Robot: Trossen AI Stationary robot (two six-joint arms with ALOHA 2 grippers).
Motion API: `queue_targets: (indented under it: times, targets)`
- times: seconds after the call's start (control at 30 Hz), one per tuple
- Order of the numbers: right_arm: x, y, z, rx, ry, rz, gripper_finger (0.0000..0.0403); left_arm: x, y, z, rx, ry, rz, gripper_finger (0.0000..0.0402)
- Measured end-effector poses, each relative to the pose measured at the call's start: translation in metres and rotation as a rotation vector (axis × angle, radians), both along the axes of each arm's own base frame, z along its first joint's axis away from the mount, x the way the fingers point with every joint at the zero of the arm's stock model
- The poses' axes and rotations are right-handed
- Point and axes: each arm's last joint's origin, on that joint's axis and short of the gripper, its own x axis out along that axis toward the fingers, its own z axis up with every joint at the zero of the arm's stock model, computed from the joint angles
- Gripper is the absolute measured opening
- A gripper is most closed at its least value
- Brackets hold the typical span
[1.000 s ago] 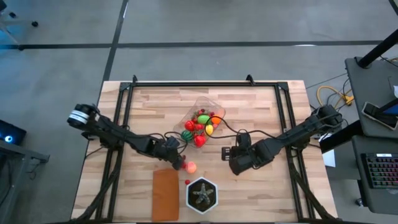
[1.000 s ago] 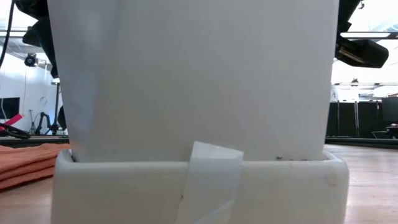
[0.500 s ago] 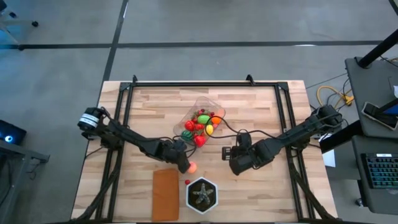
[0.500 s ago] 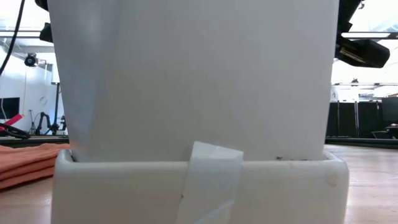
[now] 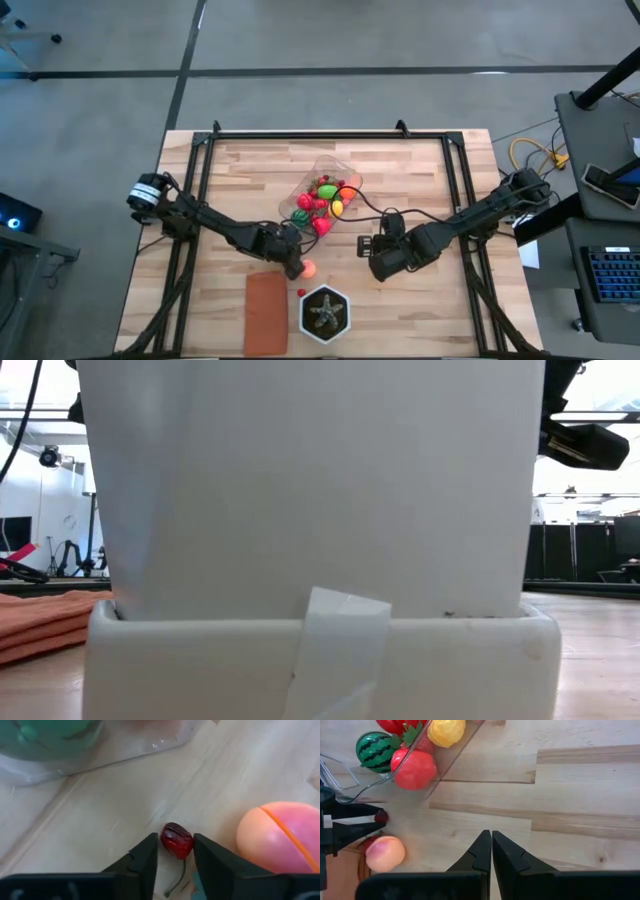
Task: Pick and placing Produce into tupperware
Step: Put the red cherry into the transparent bin
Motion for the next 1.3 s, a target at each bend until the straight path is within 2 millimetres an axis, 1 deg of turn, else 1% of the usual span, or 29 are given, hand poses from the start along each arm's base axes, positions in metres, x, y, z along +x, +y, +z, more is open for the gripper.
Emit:
queue_targets:
  times: [0.17,0.3,0.43,0.53,0.7,0.8,0.87,0.93,1.0,1.07,1.2,1.27,1.3]
  targets:
    - [0.000,0.000,0.000,-0.001,0.001,0.000,0.0009,0.000,0.000,0.000,0.037,0.003,-0.052,0.0075]
    - [0.000,0.000,0.000,-0.001,0.001,0.000,0.0009,0.000,0.001,0.001,0.094,0.003,-0.110,0.0057]
    - [0.000,0.000,0.000,-0.001,0.001,0.000,0.0009,-0.001,0.001,0.013,0.124,-0.028,-0.178,0.0053]
    - [0.000,0.000,0.000,-0.001,0.001,0.001,0.0009,-0.006,0.002,0.033,0.143,-0.090,-0.232,0.0052]
    - [0.000,0.000,-0.001,-0.002,0.004,0.001,0.0009,-0.023,0.007,0.082,0.156,-0.261,-0.296,0.0052]
    - [-0.001,-0.001,-0.001,-0.009,0.013,0.001,0.0009,-0.035,0.015,0.109,0.216,-0.356,-0.313,0.0051]
    - [-0.002,-0.001,-0.001,-0.018,0.025,0.000,0.0009,-0.040,0.023,0.120,0.295,-0.388,-0.323,0.0051]
    - [-0.003,-0.002,-0.001,-0.029,0.024,-0.003,0.0009,-0.042,0.035,0.126,0.363,-0.392,-0.343,0.0051]
    - [-0.003,-0.002,-0.001,-0.040,0.020,-0.006,0.0009,-0.041,0.050,0.130,0.379,-0.392,-0.348,0.0051]
    - [-0.002,-0.003,-0.001,-0.041,0.020,-0.009,0.0009,-0.038,0.070,0.132,0.347,-0.398,-0.336,0.0051]
    - [-0.003,-0.004,-0.001,-0.040,0.015,-0.035,0.0009,-0.029,0.113,0.122,0.300,-0.382,-0.259,0.0058]
    - [-0.004,-0.005,-0.001,-0.037,0.019,-0.058,0.0011,-0.024,0.130,0.116,0.271,-0.390,-0.247,0.0073]
    - [-0.004,-0.005,-0.001,-0.035,0.019,-0.062,0.0015,-0.023,0.135,0.114,0.256,-0.388,-0.245,0.0083]
